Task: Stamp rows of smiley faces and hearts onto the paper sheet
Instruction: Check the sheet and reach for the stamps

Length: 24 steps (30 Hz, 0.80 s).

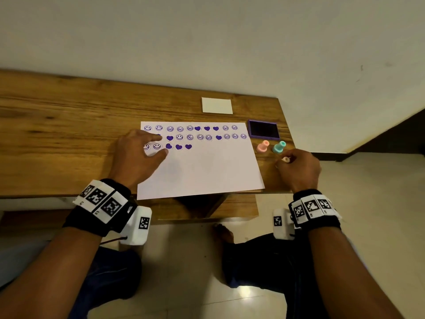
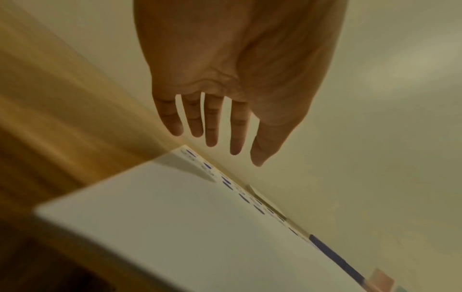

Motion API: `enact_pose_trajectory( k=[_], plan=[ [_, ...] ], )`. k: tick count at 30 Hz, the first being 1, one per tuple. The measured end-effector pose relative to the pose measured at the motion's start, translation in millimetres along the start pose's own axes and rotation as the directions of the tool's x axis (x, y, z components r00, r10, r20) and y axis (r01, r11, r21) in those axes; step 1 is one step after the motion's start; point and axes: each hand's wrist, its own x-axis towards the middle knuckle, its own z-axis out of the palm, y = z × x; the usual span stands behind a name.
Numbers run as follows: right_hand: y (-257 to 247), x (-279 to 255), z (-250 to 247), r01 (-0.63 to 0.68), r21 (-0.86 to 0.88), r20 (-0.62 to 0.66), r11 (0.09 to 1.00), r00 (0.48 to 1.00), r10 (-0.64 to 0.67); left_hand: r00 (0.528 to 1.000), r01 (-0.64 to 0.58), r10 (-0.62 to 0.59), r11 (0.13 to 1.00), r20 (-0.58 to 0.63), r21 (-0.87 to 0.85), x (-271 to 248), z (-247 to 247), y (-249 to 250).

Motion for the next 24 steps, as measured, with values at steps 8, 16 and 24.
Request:
enact_pose_trajectory(
  k=[8,16,24],
  plan=[
    [-15,-7,-8,0.090,-0.007,-0.093,0.996,0.992,-0.090,0.966,0.150,-0.184,0.972,0.183,0.182,1,-5,-8],
    [-44,-35,28,0.240,-0.124,0.173,0.963,0.961,-0.217,0.937,0.156,-0.228,0.951,0.266,0.266,-3,-2,-9],
    [-48,-32,40,0.176,-0.023,0.243,0.984,0.956,-0.165,0.938,0.169,-0.237,0.950,0.251,0.264,-3,-5,-8]
  ],
)
